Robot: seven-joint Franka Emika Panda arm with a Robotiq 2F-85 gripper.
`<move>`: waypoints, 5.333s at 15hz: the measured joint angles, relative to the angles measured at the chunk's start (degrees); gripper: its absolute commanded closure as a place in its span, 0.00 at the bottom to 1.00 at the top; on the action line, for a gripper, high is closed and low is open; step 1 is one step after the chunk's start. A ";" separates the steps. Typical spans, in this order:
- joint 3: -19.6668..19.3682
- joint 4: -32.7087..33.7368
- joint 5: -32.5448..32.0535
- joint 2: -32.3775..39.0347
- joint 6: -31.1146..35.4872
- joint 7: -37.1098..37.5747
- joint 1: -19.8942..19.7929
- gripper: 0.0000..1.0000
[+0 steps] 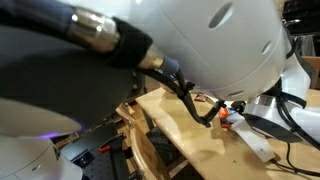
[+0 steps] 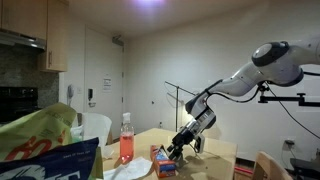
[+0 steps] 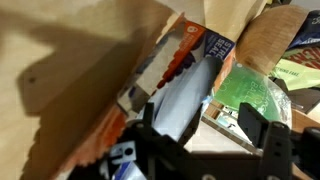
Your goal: Take a ziplock bag out of the box and put it on the table
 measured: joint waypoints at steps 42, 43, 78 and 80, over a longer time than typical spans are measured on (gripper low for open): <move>-17.37 9.36 25.08 -1.61 1.49 -10.69 16.82 1.00; -17.21 8.21 25.07 -2.40 3.49 -13.47 17.05 1.00; -50.00 -39.87 52.03 -36.81 68.12 -57.81 55.98 1.00; -52.99 -38.17 52.15 -36.54 68.12 -56.73 59.12 1.00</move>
